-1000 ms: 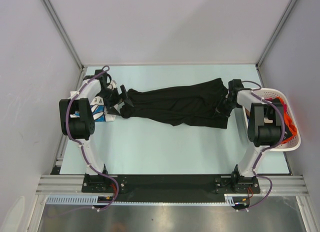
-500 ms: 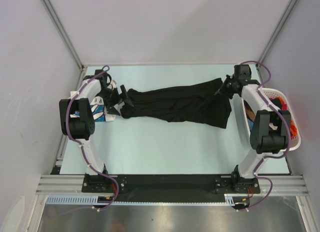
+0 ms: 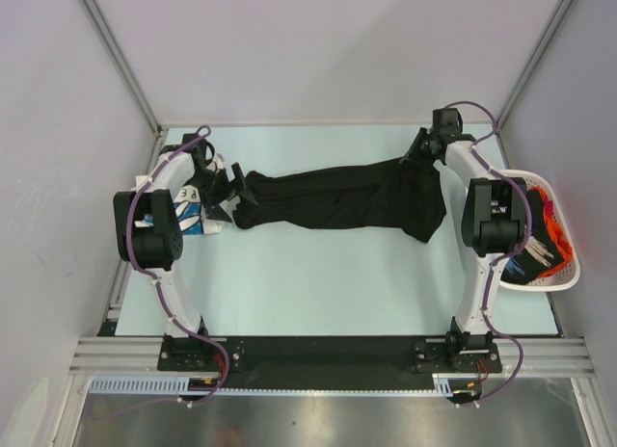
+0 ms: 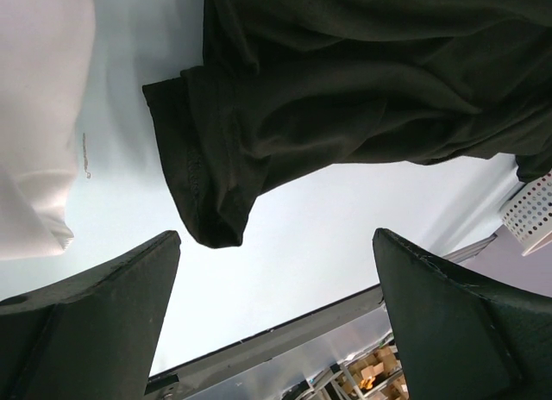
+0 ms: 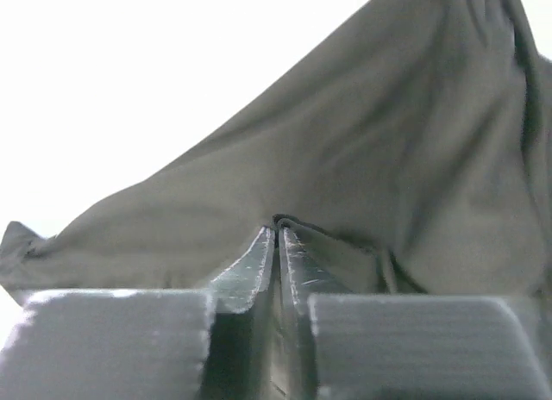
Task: Fold and stack the t-shirts
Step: Fold the tshirt
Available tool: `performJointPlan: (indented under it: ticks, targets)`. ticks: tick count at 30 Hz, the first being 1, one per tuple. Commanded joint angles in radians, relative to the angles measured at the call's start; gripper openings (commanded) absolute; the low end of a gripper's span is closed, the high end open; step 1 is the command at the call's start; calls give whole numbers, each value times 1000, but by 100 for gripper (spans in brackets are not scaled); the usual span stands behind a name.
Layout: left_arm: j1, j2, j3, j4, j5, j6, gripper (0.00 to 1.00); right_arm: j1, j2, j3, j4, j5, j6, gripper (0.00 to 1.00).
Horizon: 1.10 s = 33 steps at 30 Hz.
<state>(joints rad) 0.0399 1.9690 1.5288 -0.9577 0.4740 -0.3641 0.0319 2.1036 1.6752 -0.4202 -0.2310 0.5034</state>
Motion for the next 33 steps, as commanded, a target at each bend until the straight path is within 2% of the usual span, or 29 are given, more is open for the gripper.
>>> performJointPlan:
  ticks: [1, 2, 3, 6, 12, 18, 22, 26, 33]
  targets:
    - [0, -53, 10, -12, 8, 22, 100, 13, 55, 136, -47, 60, -15, 47]
    - [-1, -53, 11, -9, 8, 22, 100, 19, 12, 109, -54, 82, -41, 58]
    - [-2, -53, 11, -10, 9, 22, 100, 22, -22, 80, -54, 140, -54, 76]
    - [-2, -48, 4, -1, 17, 22, 100, 20, -180, -44, -54, 211, -98, 97]
    - [-9, -27, -10, 20, 34, 21, 100, -58, -413, -236, -164, 186, -115, 97]
    - [-18, -7, 5, 25, 51, 27, 100, -75, -496, -448, -181, 177, -94, 93]
    - [-18, -10, 7, 24, 55, 36, 100, -75, -440, -494, -178, 144, -57, 90]
    - [-18, -18, -4, 24, 52, 40, 100, -73, -378, -509, -99, 91, -23, 82]
    - [-18, -36, -25, 24, 48, 40, 100, -56, -260, -418, -63, 90, -35, 81]
